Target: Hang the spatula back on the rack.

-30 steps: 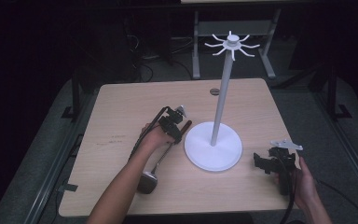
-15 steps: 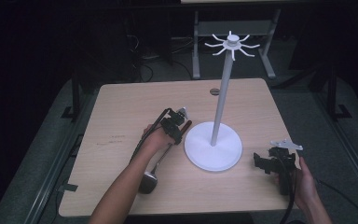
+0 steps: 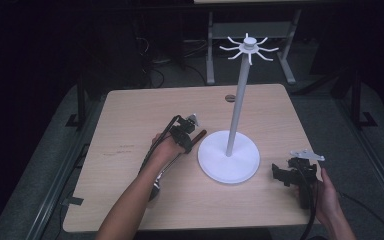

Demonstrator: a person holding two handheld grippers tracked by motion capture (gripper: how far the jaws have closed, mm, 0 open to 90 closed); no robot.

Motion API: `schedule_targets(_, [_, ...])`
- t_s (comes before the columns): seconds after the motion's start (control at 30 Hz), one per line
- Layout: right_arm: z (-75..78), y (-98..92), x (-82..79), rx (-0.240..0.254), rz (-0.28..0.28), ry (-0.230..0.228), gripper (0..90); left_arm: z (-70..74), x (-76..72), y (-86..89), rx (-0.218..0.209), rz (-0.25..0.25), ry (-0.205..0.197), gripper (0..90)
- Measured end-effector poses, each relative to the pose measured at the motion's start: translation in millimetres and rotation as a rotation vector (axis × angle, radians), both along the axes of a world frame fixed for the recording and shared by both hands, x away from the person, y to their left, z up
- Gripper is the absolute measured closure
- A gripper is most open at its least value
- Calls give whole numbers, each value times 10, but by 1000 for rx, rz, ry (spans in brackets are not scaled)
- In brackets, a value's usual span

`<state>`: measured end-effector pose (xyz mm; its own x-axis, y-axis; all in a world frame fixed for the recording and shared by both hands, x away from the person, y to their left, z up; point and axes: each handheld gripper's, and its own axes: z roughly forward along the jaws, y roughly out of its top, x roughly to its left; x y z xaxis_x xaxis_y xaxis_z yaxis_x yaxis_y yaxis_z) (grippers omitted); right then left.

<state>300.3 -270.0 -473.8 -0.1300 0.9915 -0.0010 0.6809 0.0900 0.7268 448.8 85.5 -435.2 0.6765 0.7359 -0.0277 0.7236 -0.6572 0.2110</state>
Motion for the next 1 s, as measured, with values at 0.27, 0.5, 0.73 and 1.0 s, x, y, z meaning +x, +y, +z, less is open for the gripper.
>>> schedule_targets(0.27, [0,-3,0,0,1,-1,134,76,-20,48,-36,-9,-20,738])
schedule_targets(0.5, [-1,4,0,-2,0,0,134,220,-89,150,-131,-30,-85,738])
schedule_targets(0.73, [-2,3,1,-1,0,0,134,379,-192,328,-220,-44,-146,738])
schedule_targets(1.0, [16,4,-20,35,33,-19,134,538,-332,565,-334,-35,-240,738])
